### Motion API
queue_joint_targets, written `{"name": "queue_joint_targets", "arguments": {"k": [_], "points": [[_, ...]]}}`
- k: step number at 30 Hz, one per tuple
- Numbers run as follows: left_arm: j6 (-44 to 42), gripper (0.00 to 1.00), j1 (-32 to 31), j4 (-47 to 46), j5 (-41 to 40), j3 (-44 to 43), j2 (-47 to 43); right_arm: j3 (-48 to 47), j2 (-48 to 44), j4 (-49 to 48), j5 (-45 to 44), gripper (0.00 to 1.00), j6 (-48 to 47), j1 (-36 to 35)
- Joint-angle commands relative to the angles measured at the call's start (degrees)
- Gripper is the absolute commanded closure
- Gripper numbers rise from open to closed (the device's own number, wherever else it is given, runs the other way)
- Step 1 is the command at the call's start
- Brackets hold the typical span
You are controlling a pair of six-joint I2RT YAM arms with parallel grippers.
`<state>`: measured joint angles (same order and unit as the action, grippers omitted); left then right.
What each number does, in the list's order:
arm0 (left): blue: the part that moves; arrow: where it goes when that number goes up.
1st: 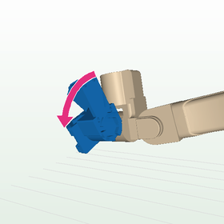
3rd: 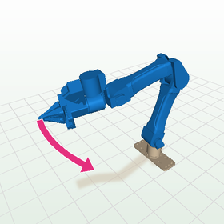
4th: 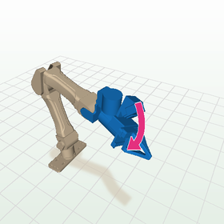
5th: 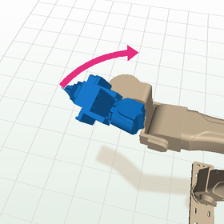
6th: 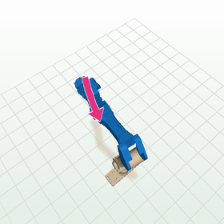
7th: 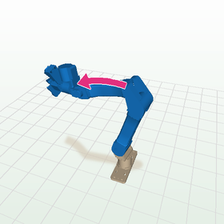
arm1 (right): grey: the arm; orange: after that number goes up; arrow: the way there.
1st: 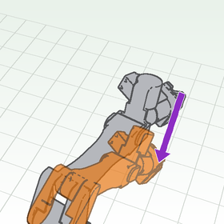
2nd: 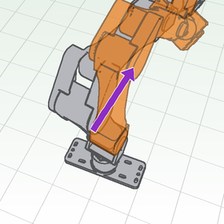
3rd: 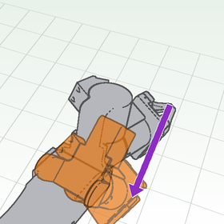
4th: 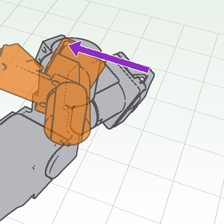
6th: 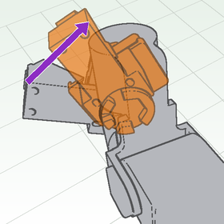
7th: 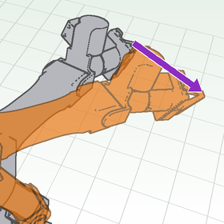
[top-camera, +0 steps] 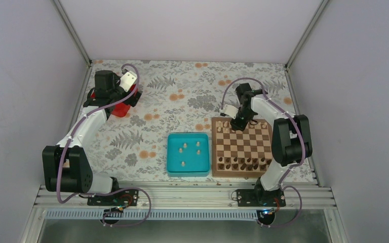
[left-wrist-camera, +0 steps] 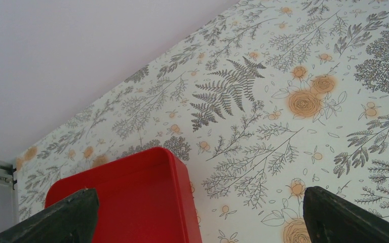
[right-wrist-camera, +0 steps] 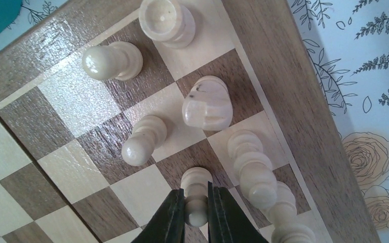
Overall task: Set up the chess pieces on the board
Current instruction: Place the chess piece on the chessboard.
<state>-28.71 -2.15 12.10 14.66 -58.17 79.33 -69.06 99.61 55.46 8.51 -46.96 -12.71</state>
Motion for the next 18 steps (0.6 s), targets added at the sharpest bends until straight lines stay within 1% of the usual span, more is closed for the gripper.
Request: {"name": "queue_joint_targets", "arguments": {"k": [1, 13, 16, 18], "points": [[0.3, 0.0, -0.2, -0.4, 0.6, -0.4, 0.1, 0.6, 0.5, -0.8, 1.2, 0.88, -0.7, 0.6], [0.1, 0.0, -0.2, 0.1, 1.3, -0.5, -0.1, -1.6, -2.8, 2.6, 1.9, 0.74, -0.4, 0.7], [0.1, 0.0, -0.2, 0.0, 1.3, -0.5, -0.3, -3.4, -3.8, 4.6, 2.6, 0.72, -0.4, 0.7], [0.1, 0.0, -0.2, 0.1, 1.3, -0.5, -0.4, -5.6, -6.2, 6.6, 3.8, 0.71, -0.7, 0.6]]}}
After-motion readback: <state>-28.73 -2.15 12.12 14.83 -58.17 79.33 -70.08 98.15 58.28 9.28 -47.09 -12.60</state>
